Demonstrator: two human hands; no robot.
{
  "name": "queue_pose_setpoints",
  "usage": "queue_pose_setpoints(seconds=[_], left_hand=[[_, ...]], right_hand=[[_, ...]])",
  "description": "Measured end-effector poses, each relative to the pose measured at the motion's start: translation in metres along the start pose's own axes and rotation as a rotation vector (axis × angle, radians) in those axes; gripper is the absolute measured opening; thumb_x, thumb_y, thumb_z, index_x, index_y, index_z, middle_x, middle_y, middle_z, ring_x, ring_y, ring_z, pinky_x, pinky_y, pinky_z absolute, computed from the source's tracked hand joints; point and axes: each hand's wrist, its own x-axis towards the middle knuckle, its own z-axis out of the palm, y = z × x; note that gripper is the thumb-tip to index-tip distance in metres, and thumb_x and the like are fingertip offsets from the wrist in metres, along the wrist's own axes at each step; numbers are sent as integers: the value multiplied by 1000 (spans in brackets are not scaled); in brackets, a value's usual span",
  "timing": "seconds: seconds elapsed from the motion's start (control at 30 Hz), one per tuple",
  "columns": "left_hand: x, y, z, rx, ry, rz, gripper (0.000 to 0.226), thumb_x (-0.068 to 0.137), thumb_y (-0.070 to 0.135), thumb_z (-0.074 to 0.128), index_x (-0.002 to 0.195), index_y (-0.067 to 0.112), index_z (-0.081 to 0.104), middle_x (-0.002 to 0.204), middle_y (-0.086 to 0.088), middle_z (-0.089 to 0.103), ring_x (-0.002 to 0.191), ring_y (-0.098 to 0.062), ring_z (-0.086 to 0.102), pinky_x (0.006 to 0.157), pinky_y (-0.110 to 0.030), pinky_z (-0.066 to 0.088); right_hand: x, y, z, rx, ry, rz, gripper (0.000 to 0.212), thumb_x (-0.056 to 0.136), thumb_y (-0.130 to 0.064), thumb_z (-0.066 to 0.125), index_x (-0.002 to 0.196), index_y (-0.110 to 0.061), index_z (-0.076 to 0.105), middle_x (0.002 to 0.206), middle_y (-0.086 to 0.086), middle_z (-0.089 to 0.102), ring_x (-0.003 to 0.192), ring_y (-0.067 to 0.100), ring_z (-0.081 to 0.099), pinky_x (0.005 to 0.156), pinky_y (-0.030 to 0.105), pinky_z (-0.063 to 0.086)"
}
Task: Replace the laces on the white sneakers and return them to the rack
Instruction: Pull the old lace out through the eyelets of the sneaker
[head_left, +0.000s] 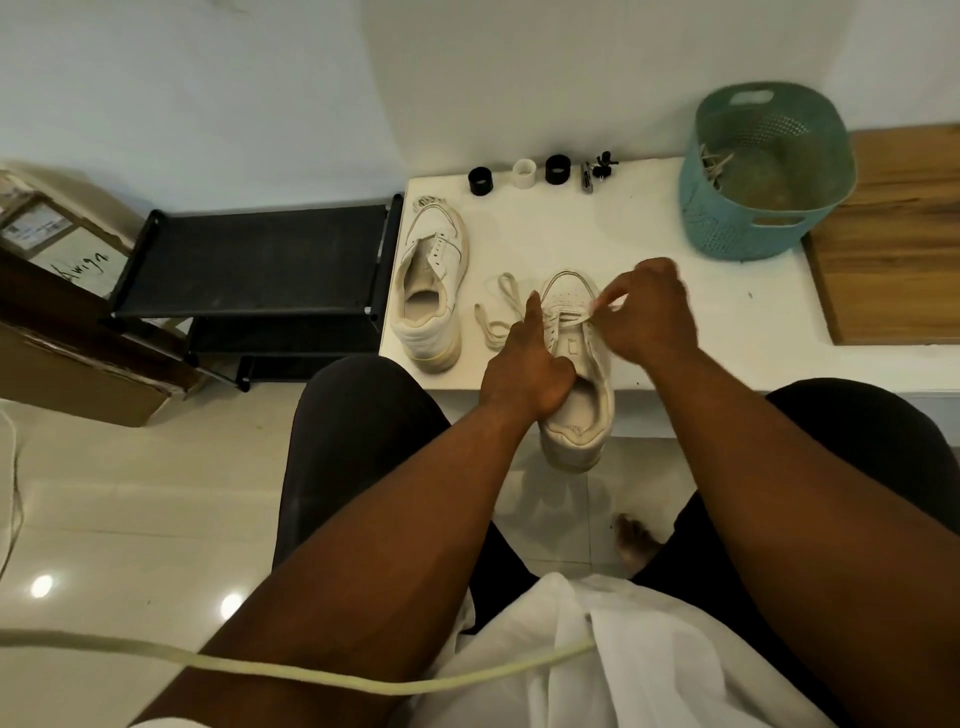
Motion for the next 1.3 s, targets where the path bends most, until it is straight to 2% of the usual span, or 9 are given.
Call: queue_pose_setpoints(seconds=[0.13,0.43,0.6,0.73,0.87,0.97,1.03,1.17,1.3], left_hand=[[-1,0,1,-23,-4,29,92,89,26,53,164,28,-1,164,-3,31,142,-30,44,106,-44,43],[-2,-1,0,-62,-3,-54,91,89,27,51,162,37,-1,164,0,33,137,-33,48,108,-43,42],[-1,2,1,-42,-14,-27,91,89,28,51,163,33,-1,165,-1,31,138,-33,47,109,-44,42],[-2,1,1,-69,-6,-33,90,89,32,50,163,34,0,163,-1,36,136,-33,50,107,-44,43],[-3,0,0,-85,-16,-55,93,83,31,48,162,39,-1,163,2,36,135,-35,51,107,-44,43],[-2,0,1,-78,-6,-61,91,88,28,51,162,39,0,164,2,35,135,-35,50,108,-44,43],[-1,0,1,-60,-9,-58,91,88,28,51,162,39,-1,164,1,34,136,-35,49,108,-44,42],[-1,2,2,-53,-9,-42,90,90,26,51,163,34,-1,164,-1,34,136,-34,50,107,-43,42],[0,-1,2,-71,-10,-38,90,91,29,52,163,35,-1,163,0,37,135,-33,52,105,-43,43]], right_hand=[[-15,-11,22,-17,-168,-138,27,84,-29,71,110,-25,77,159,10,31,148,24,28,113,35,36],[8,8,-5,6,219,203,25,90,-22,65,109,-7,70,130,15,49,116,36,58,97,43,51],[-13,-7,12,26,-22,-28,32,81,-27,74,113,-28,71,154,4,32,142,26,35,109,46,41],[-14,-16,23,-100,-129,-28,21,82,-24,69,102,-20,75,157,2,29,144,23,30,109,48,41],[1,-8,6,-87,133,72,24,88,-20,62,106,-6,71,133,15,47,118,35,56,96,40,51],[10,8,-10,-46,214,271,29,92,-24,60,114,-5,67,131,18,50,114,37,59,93,38,49],[7,10,-9,6,175,275,32,89,-23,61,119,-12,66,136,14,47,122,36,55,99,42,48],[-12,-10,9,2,-50,1,40,80,-27,70,120,-30,68,157,2,29,145,25,30,112,50,37],[-14,-17,21,-148,-167,-9,34,82,-27,68,114,-20,72,154,4,31,141,26,33,109,50,40]])
